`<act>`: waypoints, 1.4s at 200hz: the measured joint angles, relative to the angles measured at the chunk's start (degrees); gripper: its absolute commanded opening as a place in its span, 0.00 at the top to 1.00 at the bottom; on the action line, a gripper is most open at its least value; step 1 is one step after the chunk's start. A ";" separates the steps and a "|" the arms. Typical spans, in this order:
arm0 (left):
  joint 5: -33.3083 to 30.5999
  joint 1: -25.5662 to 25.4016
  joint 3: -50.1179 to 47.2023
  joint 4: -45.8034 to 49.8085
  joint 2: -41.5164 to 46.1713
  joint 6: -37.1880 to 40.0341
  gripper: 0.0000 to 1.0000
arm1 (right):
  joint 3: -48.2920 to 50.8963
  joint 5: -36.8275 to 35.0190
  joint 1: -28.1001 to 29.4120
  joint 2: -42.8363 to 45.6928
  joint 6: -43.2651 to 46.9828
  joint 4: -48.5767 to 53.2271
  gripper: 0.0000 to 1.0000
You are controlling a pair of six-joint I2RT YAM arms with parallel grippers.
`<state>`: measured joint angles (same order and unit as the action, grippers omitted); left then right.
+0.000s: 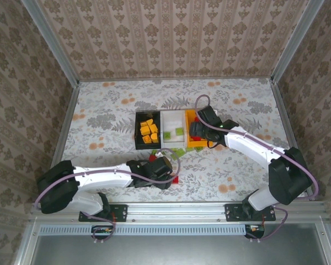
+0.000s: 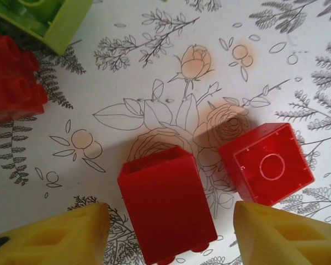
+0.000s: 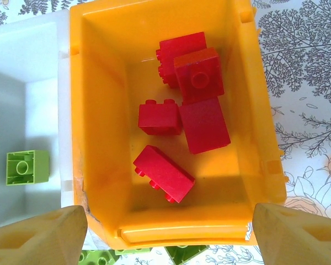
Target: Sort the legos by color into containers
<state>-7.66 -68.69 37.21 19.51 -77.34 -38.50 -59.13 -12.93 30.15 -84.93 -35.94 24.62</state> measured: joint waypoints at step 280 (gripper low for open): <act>4.98 14.05 34.03 -6.97 -18.51 15.63 0.70 | 17.66 -1.92 -2.58 17.62 -5.90 -0.28 0.19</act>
<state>-2.68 -54.63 71.24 12.53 -95.85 -22.87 -41.47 -14.85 27.57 -67.31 -41.85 24.34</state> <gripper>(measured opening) 0.326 0.808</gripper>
